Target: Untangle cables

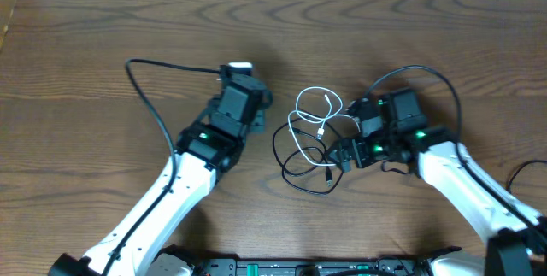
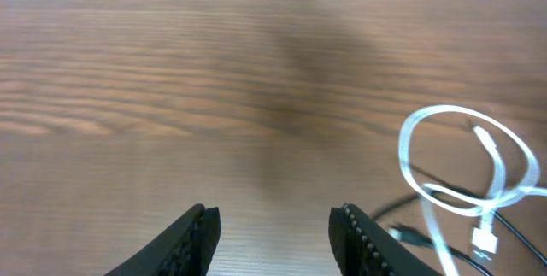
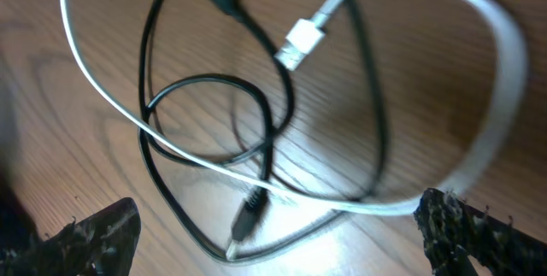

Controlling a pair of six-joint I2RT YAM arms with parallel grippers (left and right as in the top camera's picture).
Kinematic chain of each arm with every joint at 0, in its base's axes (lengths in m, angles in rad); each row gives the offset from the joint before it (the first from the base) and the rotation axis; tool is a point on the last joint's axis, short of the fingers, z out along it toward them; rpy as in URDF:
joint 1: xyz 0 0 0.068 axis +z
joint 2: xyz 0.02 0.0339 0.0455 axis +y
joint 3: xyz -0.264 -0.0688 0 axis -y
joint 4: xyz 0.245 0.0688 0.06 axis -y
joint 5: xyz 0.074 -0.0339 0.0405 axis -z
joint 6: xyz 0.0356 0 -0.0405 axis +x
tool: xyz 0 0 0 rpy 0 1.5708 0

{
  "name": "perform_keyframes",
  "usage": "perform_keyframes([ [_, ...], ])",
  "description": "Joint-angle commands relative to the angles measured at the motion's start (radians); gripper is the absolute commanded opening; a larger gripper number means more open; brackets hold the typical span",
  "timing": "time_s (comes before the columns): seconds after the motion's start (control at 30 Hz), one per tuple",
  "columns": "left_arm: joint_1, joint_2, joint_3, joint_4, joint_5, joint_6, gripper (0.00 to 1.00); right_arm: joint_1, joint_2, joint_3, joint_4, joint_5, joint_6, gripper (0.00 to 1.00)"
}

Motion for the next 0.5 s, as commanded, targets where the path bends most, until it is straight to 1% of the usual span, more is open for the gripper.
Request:
perform_keyframes([
  [0.0, 0.052, -0.032, 0.018, -0.026, -0.005, -0.010, 0.47, 0.059, 0.041, 0.000, 0.040, -0.045, -0.029, 0.99],
  [0.07, 0.085, -0.041, 0.018, -0.034, 0.050, 0.008, 0.47, 0.091, 0.057, 0.000, 0.076, -0.045, -0.029, 0.99],
  [0.23, 0.158, -0.049, 0.018, -0.035, 0.152, 0.007, 0.47, 0.161, 0.073, 0.001, 0.144, -0.043, -0.028, 0.99],
  [0.4, 0.176, -0.056, 0.018, -0.035, 0.217, 0.007, 0.47, 0.190, 0.079, 0.001, 0.211, -0.029, -0.028, 0.99],
  [0.47, 0.176, -0.071, 0.018, -0.029, 0.299, 0.007, 0.47, 0.190, 0.090, 0.001, 0.238, -0.015, -0.029, 0.99],
])
